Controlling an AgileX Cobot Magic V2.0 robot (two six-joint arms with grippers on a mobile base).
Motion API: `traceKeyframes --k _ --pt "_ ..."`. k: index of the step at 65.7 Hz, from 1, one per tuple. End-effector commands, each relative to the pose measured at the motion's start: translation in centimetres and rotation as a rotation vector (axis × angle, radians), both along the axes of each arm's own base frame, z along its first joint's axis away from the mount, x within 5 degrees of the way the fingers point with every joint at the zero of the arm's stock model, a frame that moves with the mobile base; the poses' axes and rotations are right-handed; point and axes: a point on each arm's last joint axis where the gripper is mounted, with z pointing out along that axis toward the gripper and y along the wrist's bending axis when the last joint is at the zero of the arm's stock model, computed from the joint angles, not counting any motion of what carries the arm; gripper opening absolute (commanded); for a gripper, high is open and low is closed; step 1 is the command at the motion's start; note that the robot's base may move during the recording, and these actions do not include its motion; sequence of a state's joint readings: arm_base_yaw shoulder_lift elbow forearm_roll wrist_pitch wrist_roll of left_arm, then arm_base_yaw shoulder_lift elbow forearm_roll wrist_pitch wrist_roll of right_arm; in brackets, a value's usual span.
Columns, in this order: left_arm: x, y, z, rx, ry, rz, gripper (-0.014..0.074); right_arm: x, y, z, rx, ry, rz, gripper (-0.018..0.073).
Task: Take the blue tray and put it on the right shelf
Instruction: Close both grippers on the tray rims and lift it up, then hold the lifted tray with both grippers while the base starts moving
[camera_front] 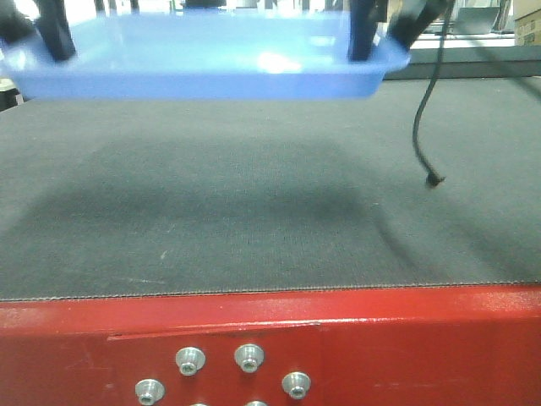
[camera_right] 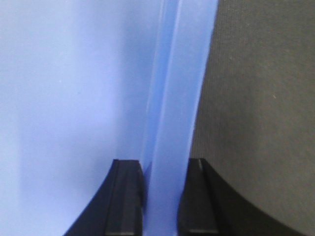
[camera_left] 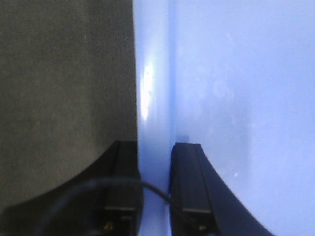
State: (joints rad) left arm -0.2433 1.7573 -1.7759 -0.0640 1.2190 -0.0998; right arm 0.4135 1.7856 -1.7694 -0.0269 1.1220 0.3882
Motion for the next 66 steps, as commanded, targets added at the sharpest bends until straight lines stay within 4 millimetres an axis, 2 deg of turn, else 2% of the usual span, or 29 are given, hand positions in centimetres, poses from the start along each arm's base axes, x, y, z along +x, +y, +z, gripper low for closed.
traceKeyframes --k 1,11,20,33,47,66 --pt "-3.6 1.0 3.4 0.054 -0.038 -0.003 -0.0042 -2.7 -1.6 4.1 -0.042 -0.117 0.009 0.0059" --pt "-7.4 0.2 3.5 0.043 -0.016 -0.025 -0.0042 -6.0 -2.8 5.4 -0.038 -0.13 0.016 0.0059" --pt "-10.2 -1.0 3.9 0.028 -0.027 -0.06 -0.0042 -8.9 -3.1 5.5 -0.04 -0.128 0.048 0.0059" --pt "-12.8 -2.8 4.7 0.024 -0.021 -0.128 -0.0041 -12.6 -3.5 5.7 -0.032 -0.14 0.094 0.0059" --pt "-13.5 -3.6 4.9 0.015 -0.026 -0.154 -0.0041 -14.4 -4.4 7.1 -0.006 -0.192 0.099 0.0059" --pt "-13.5 -3.7 4.9 0.009 -0.023 -0.155 -0.0049 -14.6 -4.5 7.2 -0.009 -0.185 0.097 0.0057"
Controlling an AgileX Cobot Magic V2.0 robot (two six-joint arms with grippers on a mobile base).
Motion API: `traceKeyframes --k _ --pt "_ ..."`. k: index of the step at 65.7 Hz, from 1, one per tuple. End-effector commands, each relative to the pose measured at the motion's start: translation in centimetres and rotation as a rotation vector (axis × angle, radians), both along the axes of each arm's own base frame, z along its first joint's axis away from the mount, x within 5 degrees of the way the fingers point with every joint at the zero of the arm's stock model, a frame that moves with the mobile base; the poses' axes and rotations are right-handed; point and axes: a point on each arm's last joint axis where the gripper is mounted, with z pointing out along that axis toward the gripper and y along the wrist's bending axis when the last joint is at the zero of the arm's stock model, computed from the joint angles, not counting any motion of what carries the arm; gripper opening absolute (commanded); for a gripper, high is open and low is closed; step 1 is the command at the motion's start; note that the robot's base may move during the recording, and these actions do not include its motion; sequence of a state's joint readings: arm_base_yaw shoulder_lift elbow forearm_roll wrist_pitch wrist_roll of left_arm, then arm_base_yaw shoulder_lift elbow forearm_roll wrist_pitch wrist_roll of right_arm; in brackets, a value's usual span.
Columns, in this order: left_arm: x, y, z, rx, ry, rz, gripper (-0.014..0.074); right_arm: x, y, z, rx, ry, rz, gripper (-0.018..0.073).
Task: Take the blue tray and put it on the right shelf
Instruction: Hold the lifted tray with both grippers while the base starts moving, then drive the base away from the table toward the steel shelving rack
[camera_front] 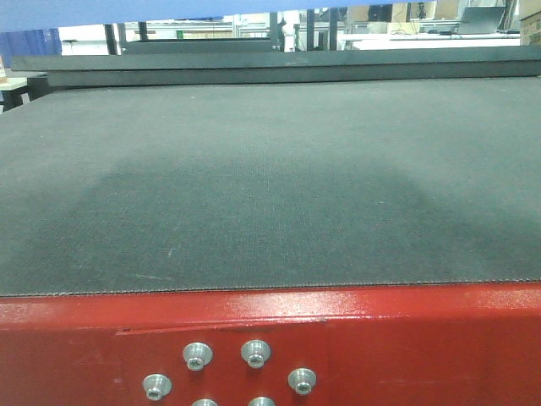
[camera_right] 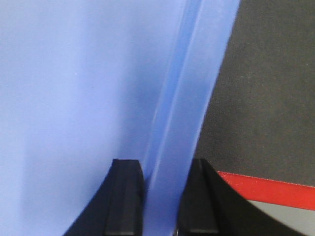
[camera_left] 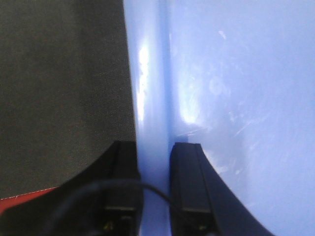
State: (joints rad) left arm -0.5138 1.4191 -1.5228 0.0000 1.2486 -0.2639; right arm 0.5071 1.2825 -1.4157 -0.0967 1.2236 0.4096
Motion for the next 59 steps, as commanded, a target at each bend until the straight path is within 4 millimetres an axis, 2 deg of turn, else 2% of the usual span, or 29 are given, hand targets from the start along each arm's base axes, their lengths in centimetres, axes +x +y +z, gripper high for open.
traceKeyframes --k 1,59 --pt "-1.58 0.59 1.17 0.042 0.016 -0.038 -0.0049 -0.5 -0.15 1.83 0.022 -0.115 0.041 0.0057" --pt "-1.56 0.58 1.17 0.041 0.014 -0.038 -0.0049 -0.48 -0.14 1.81 0.022 -0.114 0.041 0.0057"
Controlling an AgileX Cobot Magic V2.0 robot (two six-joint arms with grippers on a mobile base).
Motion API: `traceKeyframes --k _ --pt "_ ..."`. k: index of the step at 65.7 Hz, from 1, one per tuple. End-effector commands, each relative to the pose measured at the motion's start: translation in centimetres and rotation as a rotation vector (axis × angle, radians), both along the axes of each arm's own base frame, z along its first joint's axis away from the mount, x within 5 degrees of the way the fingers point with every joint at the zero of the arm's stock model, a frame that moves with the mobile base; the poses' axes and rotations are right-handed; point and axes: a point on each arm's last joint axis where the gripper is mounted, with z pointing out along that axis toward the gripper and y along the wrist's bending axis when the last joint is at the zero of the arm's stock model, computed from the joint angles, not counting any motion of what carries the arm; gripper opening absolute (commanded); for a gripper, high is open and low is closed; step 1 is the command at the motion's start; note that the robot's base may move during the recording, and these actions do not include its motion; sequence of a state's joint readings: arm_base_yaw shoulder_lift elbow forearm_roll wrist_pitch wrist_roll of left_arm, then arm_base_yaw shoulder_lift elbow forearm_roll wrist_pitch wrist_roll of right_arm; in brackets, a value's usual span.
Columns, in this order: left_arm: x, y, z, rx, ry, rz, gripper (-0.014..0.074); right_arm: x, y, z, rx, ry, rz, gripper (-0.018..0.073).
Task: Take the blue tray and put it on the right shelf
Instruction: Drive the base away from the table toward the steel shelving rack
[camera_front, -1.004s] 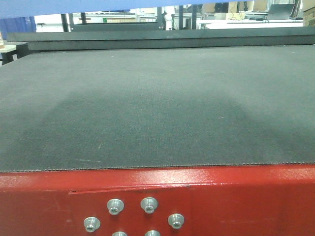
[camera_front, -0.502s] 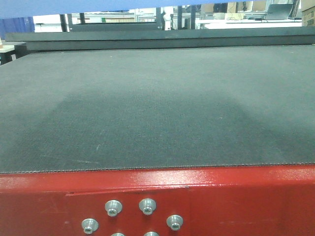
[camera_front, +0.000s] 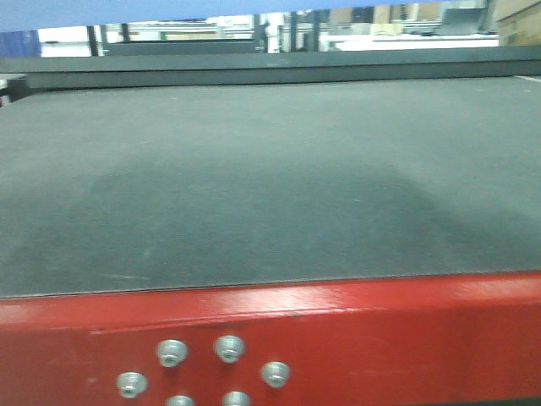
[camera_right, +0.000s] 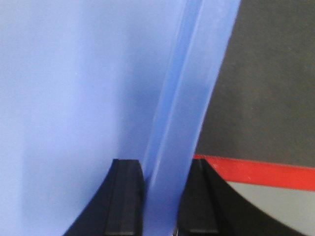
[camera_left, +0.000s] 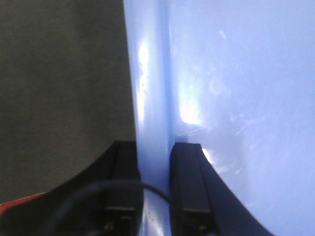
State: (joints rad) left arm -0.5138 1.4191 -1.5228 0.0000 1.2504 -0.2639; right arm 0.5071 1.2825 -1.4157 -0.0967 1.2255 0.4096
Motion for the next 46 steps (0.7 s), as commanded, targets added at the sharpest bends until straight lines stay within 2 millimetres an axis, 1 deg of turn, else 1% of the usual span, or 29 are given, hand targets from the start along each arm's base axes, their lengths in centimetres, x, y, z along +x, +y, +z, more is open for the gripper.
traceKeyframes --k 1,46 --pt "-1.55 0.58 1.18 0.04 0.013 -0.038 -0.0049 -0.46 -0.13 1.82 0.023 -0.116 0.041 0.0057" --pt "-1.55 0.58 1.18 0.04 0.013 -0.038 -0.0049 -0.46 -0.13 1.82 0.023 -0.116 0.041 0.0057"
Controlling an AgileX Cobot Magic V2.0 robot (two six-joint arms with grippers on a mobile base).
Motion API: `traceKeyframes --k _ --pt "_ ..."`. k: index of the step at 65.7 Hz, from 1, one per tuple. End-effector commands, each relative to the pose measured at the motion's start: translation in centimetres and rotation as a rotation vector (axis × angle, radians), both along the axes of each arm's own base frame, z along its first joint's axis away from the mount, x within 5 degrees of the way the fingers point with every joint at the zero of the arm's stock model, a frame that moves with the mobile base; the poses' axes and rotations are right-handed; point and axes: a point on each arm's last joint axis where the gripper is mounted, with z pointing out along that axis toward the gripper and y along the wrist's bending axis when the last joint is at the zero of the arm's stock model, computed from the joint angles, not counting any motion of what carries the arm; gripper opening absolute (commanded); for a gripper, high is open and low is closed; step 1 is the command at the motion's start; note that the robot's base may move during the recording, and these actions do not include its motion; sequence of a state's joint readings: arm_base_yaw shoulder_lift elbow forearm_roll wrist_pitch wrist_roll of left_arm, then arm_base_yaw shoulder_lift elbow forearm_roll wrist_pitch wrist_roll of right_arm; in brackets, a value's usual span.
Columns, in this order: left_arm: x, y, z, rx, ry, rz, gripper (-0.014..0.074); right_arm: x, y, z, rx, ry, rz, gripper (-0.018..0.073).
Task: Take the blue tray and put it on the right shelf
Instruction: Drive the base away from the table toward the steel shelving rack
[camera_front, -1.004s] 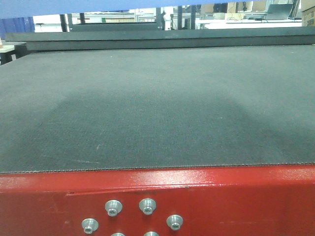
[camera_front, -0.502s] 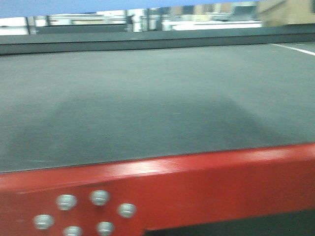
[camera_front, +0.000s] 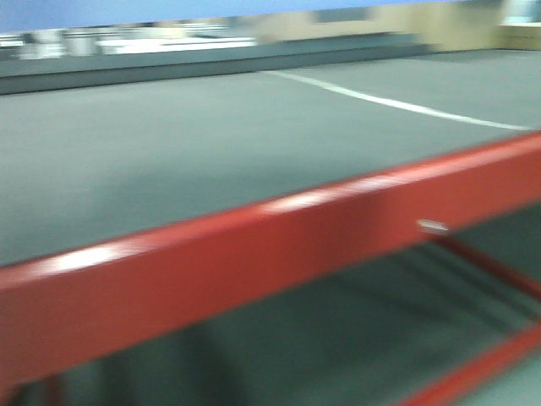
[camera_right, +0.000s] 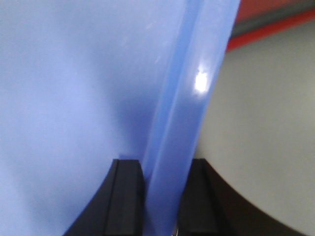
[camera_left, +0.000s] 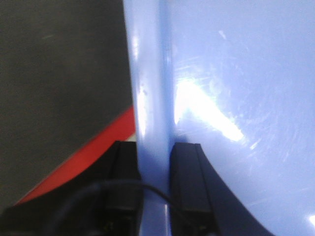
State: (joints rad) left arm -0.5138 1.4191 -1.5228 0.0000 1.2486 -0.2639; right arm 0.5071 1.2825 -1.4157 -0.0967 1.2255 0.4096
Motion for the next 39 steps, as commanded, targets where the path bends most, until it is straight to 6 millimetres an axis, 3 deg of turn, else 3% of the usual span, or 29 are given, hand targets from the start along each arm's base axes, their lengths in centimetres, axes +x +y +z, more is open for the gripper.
traceKeyframes --k 1,39 --pt "-1.56 0.58 1.17 0.041 0.014 -0.038 -0.0049 -0.46 -0.13 1.82 0.023 -0.116 0.041 0.0057" --pt "-1.56 0.58 1.17 0.041 0.014 -0.038 -0.0049 -0.46 -0.13 1.82 0.023 -0.116 0.041 0.0057"
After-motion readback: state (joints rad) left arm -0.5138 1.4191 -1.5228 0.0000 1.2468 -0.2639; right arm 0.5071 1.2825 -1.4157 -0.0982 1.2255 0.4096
